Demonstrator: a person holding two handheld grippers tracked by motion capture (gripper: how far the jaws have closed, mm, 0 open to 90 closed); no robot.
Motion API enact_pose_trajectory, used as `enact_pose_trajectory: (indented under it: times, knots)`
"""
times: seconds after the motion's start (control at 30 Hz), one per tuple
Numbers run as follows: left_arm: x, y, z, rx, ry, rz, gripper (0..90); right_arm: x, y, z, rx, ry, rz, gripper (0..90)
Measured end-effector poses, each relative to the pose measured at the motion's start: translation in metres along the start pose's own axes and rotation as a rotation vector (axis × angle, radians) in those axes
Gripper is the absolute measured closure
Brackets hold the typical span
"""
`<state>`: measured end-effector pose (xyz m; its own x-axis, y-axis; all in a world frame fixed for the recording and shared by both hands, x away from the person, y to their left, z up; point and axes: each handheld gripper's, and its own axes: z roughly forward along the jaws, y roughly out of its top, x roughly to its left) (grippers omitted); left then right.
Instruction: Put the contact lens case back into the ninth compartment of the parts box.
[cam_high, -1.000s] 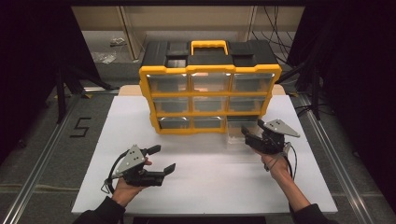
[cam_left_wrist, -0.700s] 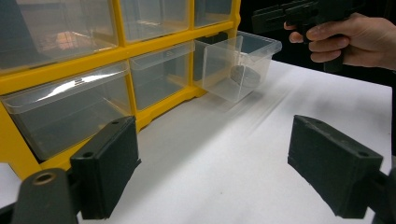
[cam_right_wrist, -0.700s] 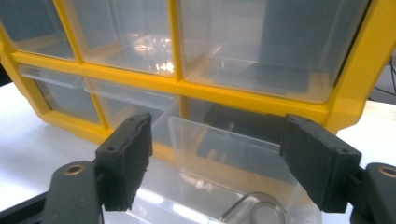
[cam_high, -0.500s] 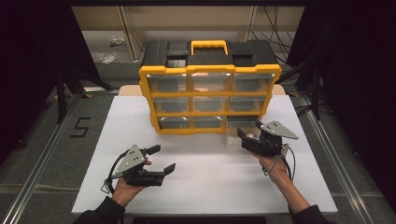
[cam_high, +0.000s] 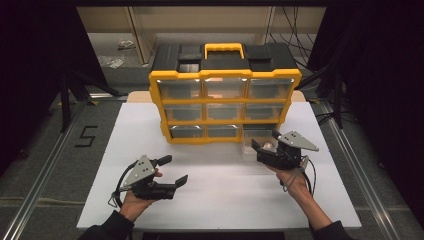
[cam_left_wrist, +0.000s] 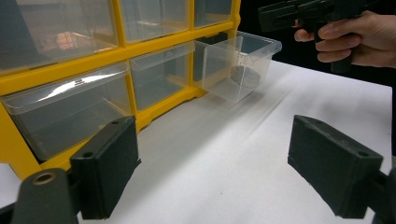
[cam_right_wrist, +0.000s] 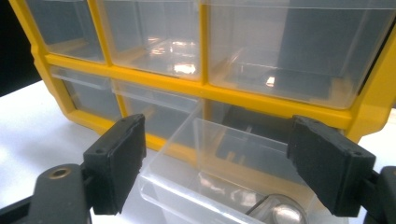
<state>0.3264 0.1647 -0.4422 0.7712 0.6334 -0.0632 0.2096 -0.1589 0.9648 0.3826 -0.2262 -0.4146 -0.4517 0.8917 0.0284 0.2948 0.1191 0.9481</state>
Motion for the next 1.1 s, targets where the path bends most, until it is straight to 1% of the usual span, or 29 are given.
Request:
enact_pose_trajectory:
  times: [0.2,0.27,0.47,0.7,0.93,1.1]
  knots:
    - [0.000,0.000,0.000,-0.002,0.001,-0.001,15.7,0.004,0.000,-0.003,0.002,0.024,-0.003,19.6]
    - [0.000,0.000,0.000,-0.001,0.000,-0.001,15.7,0.006,0.000,-0.004,0.004,0.036,-0.010,19.6]
    - [0.001,0.000,0.000,-0.002,0.000,-0.001,15.7,0.012,0.001,-0.007,0.001,0.049,-0.039,18.8]
    - [0.001,0.000,-0.001,-0.002,0.000,0.000,15.6,0.016,0.000,-0.011,-0.003,0.062,-0.041,18.6]
    - [0.000,0.000,-0.001,-0.002,0.001,-0.001,15.7,0.017,-0.002,-0.015,0.005,0.076,-0.037,18.6]
    - [0.000,0.000,-0.001,-0.004,0.000,-0.002,15.7,0.019,-0.004,-0.018,0.008,0.081,-0.043,18.6]
